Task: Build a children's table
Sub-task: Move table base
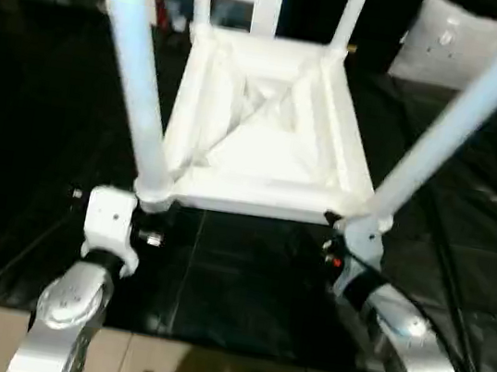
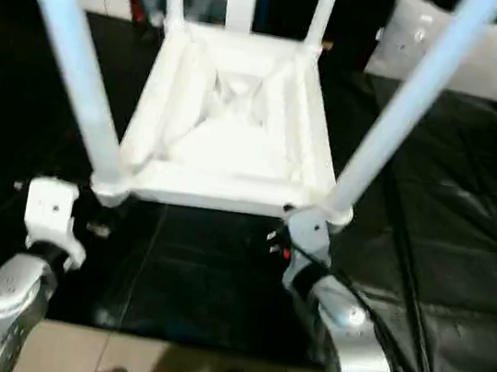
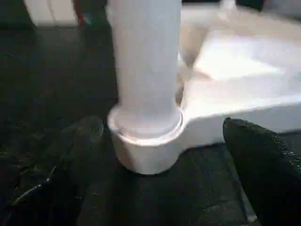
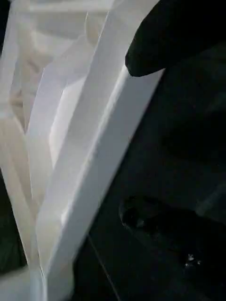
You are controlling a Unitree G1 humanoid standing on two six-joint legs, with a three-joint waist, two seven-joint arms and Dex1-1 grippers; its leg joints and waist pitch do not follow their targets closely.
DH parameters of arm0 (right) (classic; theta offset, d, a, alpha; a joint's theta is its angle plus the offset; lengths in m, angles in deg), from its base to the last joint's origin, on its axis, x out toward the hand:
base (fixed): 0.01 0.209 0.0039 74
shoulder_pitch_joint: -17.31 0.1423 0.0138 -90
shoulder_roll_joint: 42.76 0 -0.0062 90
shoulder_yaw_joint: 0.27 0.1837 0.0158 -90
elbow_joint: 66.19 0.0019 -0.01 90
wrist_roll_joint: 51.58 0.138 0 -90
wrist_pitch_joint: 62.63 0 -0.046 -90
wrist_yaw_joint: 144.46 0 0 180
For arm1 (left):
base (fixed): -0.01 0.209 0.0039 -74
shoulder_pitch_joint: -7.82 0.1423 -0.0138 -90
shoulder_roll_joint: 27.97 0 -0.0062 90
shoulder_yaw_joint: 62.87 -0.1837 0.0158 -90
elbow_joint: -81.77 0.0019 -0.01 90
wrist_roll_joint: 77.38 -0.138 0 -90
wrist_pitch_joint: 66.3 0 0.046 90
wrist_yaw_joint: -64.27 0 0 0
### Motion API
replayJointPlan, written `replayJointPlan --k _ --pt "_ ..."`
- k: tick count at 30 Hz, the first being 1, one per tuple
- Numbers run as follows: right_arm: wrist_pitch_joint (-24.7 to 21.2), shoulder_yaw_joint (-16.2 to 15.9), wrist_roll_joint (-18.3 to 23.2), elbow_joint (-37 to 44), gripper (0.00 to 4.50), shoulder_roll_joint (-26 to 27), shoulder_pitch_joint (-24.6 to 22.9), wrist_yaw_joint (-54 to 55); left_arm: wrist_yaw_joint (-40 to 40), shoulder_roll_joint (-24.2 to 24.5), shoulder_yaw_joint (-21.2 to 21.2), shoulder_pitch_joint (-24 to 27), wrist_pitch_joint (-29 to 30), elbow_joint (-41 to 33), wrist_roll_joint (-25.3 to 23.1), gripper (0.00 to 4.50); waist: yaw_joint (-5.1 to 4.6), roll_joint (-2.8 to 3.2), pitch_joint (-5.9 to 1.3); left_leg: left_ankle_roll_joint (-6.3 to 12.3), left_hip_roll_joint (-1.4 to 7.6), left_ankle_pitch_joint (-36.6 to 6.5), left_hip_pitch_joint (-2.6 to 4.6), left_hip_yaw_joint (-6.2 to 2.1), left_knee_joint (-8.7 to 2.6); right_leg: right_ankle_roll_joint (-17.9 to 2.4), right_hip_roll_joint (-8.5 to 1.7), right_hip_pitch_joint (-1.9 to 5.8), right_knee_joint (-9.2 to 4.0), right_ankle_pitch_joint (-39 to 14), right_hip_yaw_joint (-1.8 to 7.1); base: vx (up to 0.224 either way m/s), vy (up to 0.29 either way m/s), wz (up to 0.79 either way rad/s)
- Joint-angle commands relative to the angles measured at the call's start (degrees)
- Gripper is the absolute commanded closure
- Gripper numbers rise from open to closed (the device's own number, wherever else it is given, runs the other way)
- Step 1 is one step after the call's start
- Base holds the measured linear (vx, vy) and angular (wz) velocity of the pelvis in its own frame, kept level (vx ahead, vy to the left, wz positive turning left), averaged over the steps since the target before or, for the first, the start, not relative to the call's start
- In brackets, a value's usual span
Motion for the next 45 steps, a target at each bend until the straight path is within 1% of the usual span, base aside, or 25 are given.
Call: replayJointPlan --k 1,2,3,4,5,6,7,9,10,11,12,15,16,17,19,22,24,28,31,33,35,36,39,42,45 --pt "-0.41 -0.02 -0.75 0.04 0.0 -0.36 0.71 0.33 0.11 -0.39 -0.39 0.91 0.46 0.21 -0.63 0.04 1.2 -1.84 -0.87 -2.16 -0.04 -19.79 3.08 -2.28 3.51 7.16 -8.73 -3.92 -16.95 -59.9 8.31 -0.035 -0.174 0.08" --pt "-0.42 -0.04 -0.77 0.05 0.0 -0.36 0.7 0.34 0.15 -0.37 -0.4 0.9 0.46 0.25 -0.64 0.04 1.49 -1.45 -1.4 -0.19 -1.2 -5.88 1.14 -4.19 5.5 6.85 -8.99 -2.61 -17.72 -64.41 10.66 -0.004 -0.113 -0.05" --pt "-0.42 -0.04 -0.78 0.05 0.0 -0.37 0.7 0.34 0.15 -0.37 -0.41 0.89 0.46 0.26 -0.65 0.04 2.14 -0.85 -2.6 0.9 -1.86 -0.34 -0.84 -5.39 5.25 7.01 -8.4 0.06 -16.46 -60.83 11.95 -0.004 -0.113 -0.05" --pt "-0.41 -0.09 -0.85 -0.03 0.0 -0.38 0.68 0.4 0.21 -0.34 -0.43 0.85 0.46 0.36 -0.68 0.04 3.29 -0.16 -2.23 -1.2 0.44 1.63 -1.6 -6.2 -1.18 3.77 -6.33 1.98 -13.09 -39.05 9.12 0.0 0.0 0.0" --pt "-0.41 -0.1 -0.87 -0.05 0.0 -0.38 0.68 0.41 0.22 -0.34 -0.44 0.85 0.46 0.37 -0.68 0.04 3.12 0.42 -2.88 -1.71 1.17 1.21 0.28 -5.78 -2.63 1.35 -5.0 1.49 -12.84 -31.09 7.84 -0.072 -0.03 0.16" --pt "-0.41 -0.1 -0.94 -0.11 0.0 -0.39 0.66 0.48 0.29 -0.32 -0.42 0.77 0.42 0.52 -0.76 0.04 2.21 0.27 -2.55 -0.43 2.18 -7.18 1.07 -5.49 -4.58 -2.01 -2.77 0.62 -11.98 -23.17 6.7 -0.072 -0.03 0.16" --pt "-0.41 -0.1 -0.94 -0.11 0.0 -0.39 0.66 0.49 0.3 -0.32 -0.42 0.77 0.42 0.53 -0.76 0.04 1.71 1.19 -2.95 -0.96 2.8 -12.04 0.87 -5.59 -5.6 -4.53 -3.41 1.5 -11.78 -20.59 6.23 -0.072 0.001 0.12" --pt "-0.47 -0.1 -0.99 -0.06 0.0 -0.36 0.62 0.6 0.45 -0.18 -0.33 0.64 0.31 0.67 -0.76 0.04 1.26 1.53 -2.82 -0.97 3.31 -14.11 0.66 -5.77 -6.5 -5.89 -3.69 1.89 -12.39 -18.81 5.8 0.0 0.0 0.0" --pt "-0.55 -0.1 -0.99 0.01 0.0 -0.33 0.59 0.71 0.76 -0.08 0.0 0.46 0.22 0.86 -0.73 0.04 0.56 1.72 -2.81 -1.43 3.88 -16.31 0.82 -6.04 -7.28 -7.3 -4.05 2.28 -12.9 -16.47 5.65 0.0 0.0 0.0" --pt "-0.55 -0.1 -0.99 0.01 0.0 -0.33 0.59 0.71 0.76 -0.08 0.0 0.46 0.22 0.86 -0.73 0.04 0.23 1.59 -2.78 -1.43 3.83 -16.47 0.54 -6.01 -7.46 -7.45 -4.03 2.53 -12.98 -16.02 5.58 -0.006 0.054 -0.08" --pt "-0.56 -0.12 -0.96 -0.01 0.0 -0.34 0.61 0.74 0.88 -0.15 0.25 0.4 0.19 0.94 -0.8 0.04 -0.1 1.74 -2.95 -1.64 3.83 -15.74 0.25 -6.11 -7.69 -7.82 -4.24 2.99 -12.99 -14.24 5.52 -0.006 0.054 -0.08" --pt "-0.46 -0.05 -1.06 -0.14 0.0 -0.34 0.67 0.71 0.04 -0.7 1.35 0.33 0.51 0.87 1.52 0.04 -0.82 1.52 -3.1 -1.21 3.74 -13.33 0.21 -5.75 -7.5 -9.03 -4.37 2.98 -12.99 -9.01 5.79 0.002 0.017 -0.02" --pt "-0.29 0.15 -0.69 -0.23 0.0 -0.45 0.75 0.05 -0.6 -1.34 2.54 0.37 0.73 0.31 4.07 0.04 -1.11 1.26 -3.27 -0.46 3.57 -10.71 -0.08 -5.39 -7.4 -9.83 -4.45 3.36 -12.88 -6.28 5.77 0.0 0.0 0.0" --pt "-0.29 0.15 -0.69 -0.23 0.0 -0.45 0.75 0.05 -0.6 -1.34 2.54 0.37 0.73 0.31 4.07 0.04 -1.12 1.25 -3.34 -0.21 3.53 -9.76 -0.08 -5.27 -7.25 -10.0 -4.44 3.34 -12.79 -5.06 5.82 0.0 0.0 0.0" --pt "-1.0 2.05 3.07 0.57 0.0 -0.18 1.19 -2.05 2.38 -1.08 4.05 0.07 -1.39 0.62 1.89 0.04 -1.33 0.98 -3.59 1.88 3.52 -6.27 -0.02 -4.91 -6.93 -10.73 -4.43 3.61 -12.59 0.36 5.87 0.0 0.0 0.0" --pt "-0.93 3.36 3.97 0.53 0.0 0.39 1.89 -1.34 3.4 -0.92 5.19 -0.02 -2.6 0.58 1.66 0.04 -1.38 1.02 -3.75 3.88 3.45 -2.66 -0.01 -4.69 -6.65 -11.63 -4.37 3.73 -12.25 5.33 5.73 0.0 0.0 0.0" --pt "0.64 3.53 4.17 0.38 0.0 -0.02 2.65 -2.18 4.16 -0.88 7.17 -0.04 -4.2 -0.23 2.54 0.04 -1.34 0.84 -3.72 4.09 3.46 -3.41 0.08 -4.56 -6.66 -11.84 -4.34 3.76 -12.36 4.21 5.64 0.0 0.0 0.0" --pt "1.74 2.8 6.03 0.48 0.0 -0.54 3.08 -6.04 5.35 -0.74 10.38 0.41 -5.01 -2.41 3.69 0.04 -1.16 1.27 -3.55 2.99 3.79 -6.55 0.32 -4.51 -6.85 -11.72 -4.38 3.54 -12.76 -1.41 5.65 0.0 0.0 0.0" --pt "1.93 1.76 5.89 0.59 0.0 -1.35 2.91 -7.71 5.77 0.03 11.68 0.87 -4.63 -2.45 3.69 0.04 -1.08 1.09 -3.4 2.46 3.71 -7.35 0.39 -4.42 -6.93 -11.14 -4.22 3.35 -13.02 -4.03 5.68 0.0 0.0 0.0" --pt "2.45 1.83 6.17 0.78 0.0 -0.99 2.83 -7.69 5.56 0.49 12.05 1.19 -4.63 -2.41 3.79 0.04 -0.97 0.98 -3.5 2.2 3.75 -6.99 0.4 -4.42 -6.96 -10.77 -4.29 3.34 -12.97 -4.38 5.74 0.0 0.0 0.0" --pt "2.91 1.45 6.08 1.23 0.0 -0.9 2.87 -7.89 4.95 0.88 12.52 1.56 -4.66 -2.3 4.45 0.04 -0.83 1.17 -3.53 2.03 3.8 -6.97 0.42 -4.47 -6.99 -10.67 -4.27 3.22 -12.92 -4.36 5.73 0.0 0.0 0.0" --pt "3.67 1.0 5.79 1.46 0.0 -0.72 3.01 -8.01 4.44 1.22 12.81 1.88 -4.74 -2.2 4.7 0.04 -0.65 1.37 -3.65 1.77 3.84 -6.91 0.52 -4.43 -6.96 -10.7 -4.26 3.16 -12.89 -3.49 5.76 0.0 0.0 0.0" --pt "4.63 0.67 4.88 1.28 0.0 -0.21 3.3 -6.99 3.89 1.81 12.95 2.19 -4.62 -1.96 4.45 0.04 -0.35 1.32 -3.75 1.8 3.78 -6.18 0.45 -4.38 -6.92 -10.88 -4.28 3.2 -12.67 -1.45 5.82 0.0 0.0 0.0" --pt "5.06 0.04 5.38 -0.26 0.0 0.49 3.68 -8.11 1.25 4.86 11.8 0.68 -3.57 -0.56 3.15 0.04 0.0 1.48 -3.89 1.65 3.82 -6.43 0.59 -4.47 -6.98 -10.88 -4.28 3.18 -12.5 -1.42 5.78 0.0 0.0 0.0" --pt "5.38 -0.19 5.12 -0.59 0.0 0.45 3.8 -8.21 0.71 5.53 11.66 0.18 -3.46 -0.17 2.93 0.04 0.16 1.52 -3.8 1.08 3.86 -7.24 0.65 -4.47 -7.11 -10.85 -4.31 3.15 -12.56 -2.05 5.81 0.0 0.0 0.0"
